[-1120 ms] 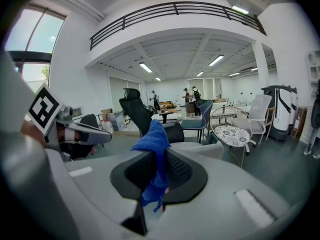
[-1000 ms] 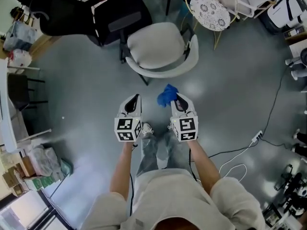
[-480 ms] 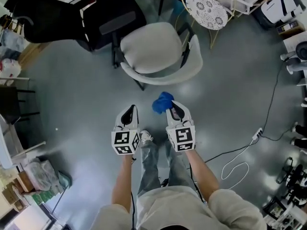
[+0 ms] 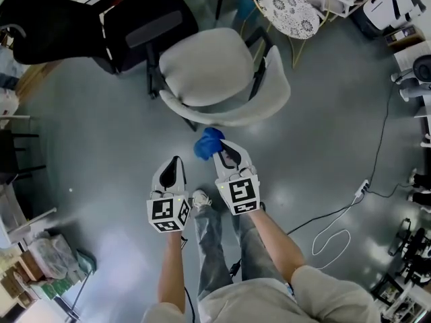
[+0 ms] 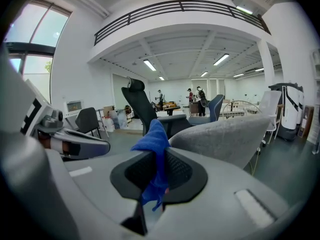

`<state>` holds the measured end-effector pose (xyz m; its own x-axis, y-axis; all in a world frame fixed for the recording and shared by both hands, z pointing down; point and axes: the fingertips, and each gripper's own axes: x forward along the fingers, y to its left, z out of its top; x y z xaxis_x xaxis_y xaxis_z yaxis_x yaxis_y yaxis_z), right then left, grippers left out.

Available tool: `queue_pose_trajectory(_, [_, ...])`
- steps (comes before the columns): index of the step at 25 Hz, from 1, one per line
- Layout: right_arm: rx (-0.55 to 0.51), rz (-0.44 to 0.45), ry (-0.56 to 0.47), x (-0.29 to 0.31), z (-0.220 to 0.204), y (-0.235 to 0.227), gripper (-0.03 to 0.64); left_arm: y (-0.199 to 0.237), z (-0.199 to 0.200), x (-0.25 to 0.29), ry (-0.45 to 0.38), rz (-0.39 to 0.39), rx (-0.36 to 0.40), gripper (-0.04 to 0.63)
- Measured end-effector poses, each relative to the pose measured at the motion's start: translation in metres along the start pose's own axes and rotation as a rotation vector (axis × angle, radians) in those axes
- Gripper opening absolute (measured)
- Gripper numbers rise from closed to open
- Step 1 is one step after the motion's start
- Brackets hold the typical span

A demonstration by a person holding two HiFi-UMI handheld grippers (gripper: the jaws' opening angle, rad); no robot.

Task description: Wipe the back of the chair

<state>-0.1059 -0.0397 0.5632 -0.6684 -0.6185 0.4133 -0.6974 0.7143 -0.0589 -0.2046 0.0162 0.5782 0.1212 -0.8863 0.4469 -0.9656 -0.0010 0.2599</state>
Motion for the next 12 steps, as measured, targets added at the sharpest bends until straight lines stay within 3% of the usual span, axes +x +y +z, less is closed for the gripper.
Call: queue_pose_trajectory(12, [-0.006,0.003,-0.013,0.018,-0.006,-0.029,0.037,-0.008,-0.016,0.018,0.01,0.015,0.009,0.005])
